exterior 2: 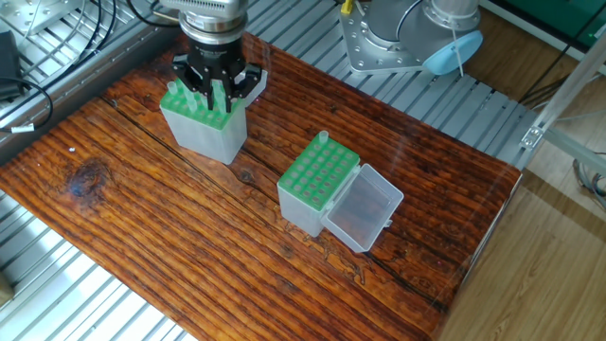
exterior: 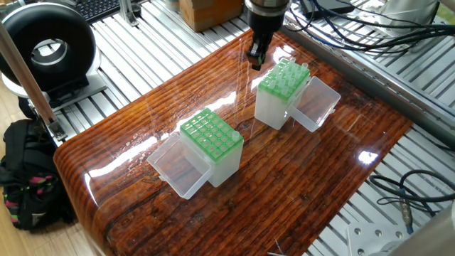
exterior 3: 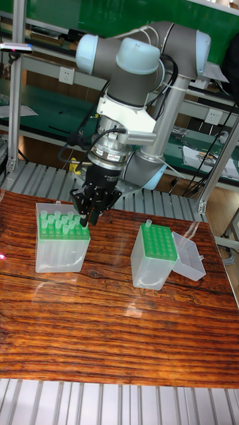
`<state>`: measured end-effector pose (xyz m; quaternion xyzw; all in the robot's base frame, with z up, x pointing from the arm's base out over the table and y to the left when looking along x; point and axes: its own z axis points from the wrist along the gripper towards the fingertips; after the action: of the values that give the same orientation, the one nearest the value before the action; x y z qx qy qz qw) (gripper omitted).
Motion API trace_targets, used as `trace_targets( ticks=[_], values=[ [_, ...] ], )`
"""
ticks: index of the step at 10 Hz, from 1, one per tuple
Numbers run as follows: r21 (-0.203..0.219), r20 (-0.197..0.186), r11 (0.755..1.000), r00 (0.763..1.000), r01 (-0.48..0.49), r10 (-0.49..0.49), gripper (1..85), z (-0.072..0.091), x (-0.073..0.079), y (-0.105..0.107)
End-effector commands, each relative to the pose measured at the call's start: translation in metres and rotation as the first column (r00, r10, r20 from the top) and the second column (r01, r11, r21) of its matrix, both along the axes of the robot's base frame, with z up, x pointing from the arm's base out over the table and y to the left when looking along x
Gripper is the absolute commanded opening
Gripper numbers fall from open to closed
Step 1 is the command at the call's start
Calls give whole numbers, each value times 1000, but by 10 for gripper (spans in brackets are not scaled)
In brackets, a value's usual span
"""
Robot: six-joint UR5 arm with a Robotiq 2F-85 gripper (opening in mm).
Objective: Transfer all large pipette tips from one holder to another
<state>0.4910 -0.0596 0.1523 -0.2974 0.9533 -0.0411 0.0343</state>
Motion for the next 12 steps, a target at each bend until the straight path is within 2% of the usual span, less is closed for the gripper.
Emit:
trace_targets(
  ticks=[1,8,12],
  values=[
    [16,1,1000,1000,-4,4,307,-3,1,3],
    [18,-22,999,999,-41,41,307,-7,-9,1],
    [14,-16,999,999,-44,44,303,-13,-9,-1]
  ],
)
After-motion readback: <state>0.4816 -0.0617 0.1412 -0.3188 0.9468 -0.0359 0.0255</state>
